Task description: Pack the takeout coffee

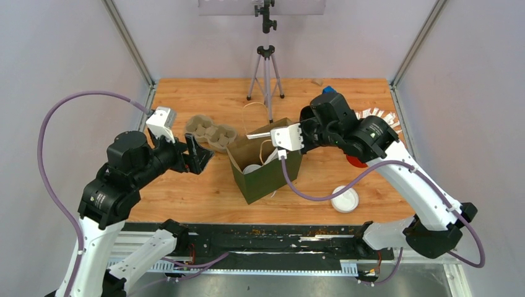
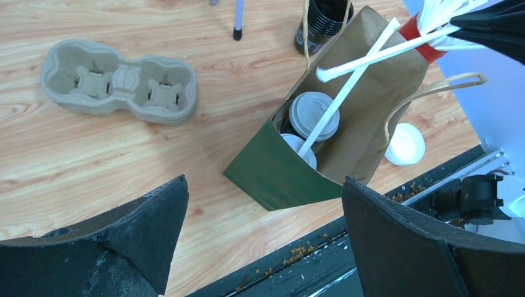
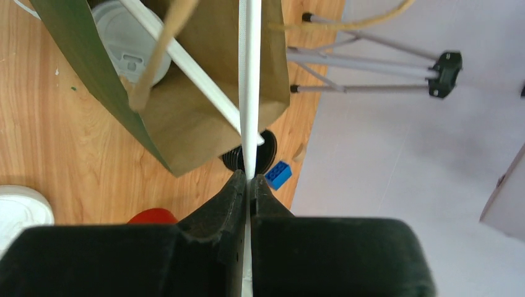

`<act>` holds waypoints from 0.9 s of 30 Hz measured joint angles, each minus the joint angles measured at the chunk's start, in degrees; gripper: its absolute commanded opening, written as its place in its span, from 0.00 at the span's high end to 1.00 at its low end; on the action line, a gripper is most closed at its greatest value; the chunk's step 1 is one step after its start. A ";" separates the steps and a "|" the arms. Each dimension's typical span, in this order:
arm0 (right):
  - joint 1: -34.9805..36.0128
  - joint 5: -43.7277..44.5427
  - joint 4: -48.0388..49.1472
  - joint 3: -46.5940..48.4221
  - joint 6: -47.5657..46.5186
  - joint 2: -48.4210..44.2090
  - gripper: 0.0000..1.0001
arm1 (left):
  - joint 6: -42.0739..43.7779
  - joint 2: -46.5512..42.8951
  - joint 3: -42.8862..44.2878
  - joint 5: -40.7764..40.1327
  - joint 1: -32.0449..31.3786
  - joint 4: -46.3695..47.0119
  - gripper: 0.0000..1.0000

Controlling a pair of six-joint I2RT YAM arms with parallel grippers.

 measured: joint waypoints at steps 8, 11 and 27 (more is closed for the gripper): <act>1.70 -4.35 0.83 2.54 -7.37 5.18 0.95 | -0.37 -0.98 -0.11 -1.16 0.00 0.04 0.00; 1.97 -5.79 1.25 2.89 -9.07 6.16 0.69 | -0.37 -1.18 -0.13 -1.62 0.00 0.04 0.00; 2.03 -5.77 5.99 2.71 -6.69 4.96 0.50 | -0.39 -1.38 -0.46 -2.82 0.00 0.22 0.00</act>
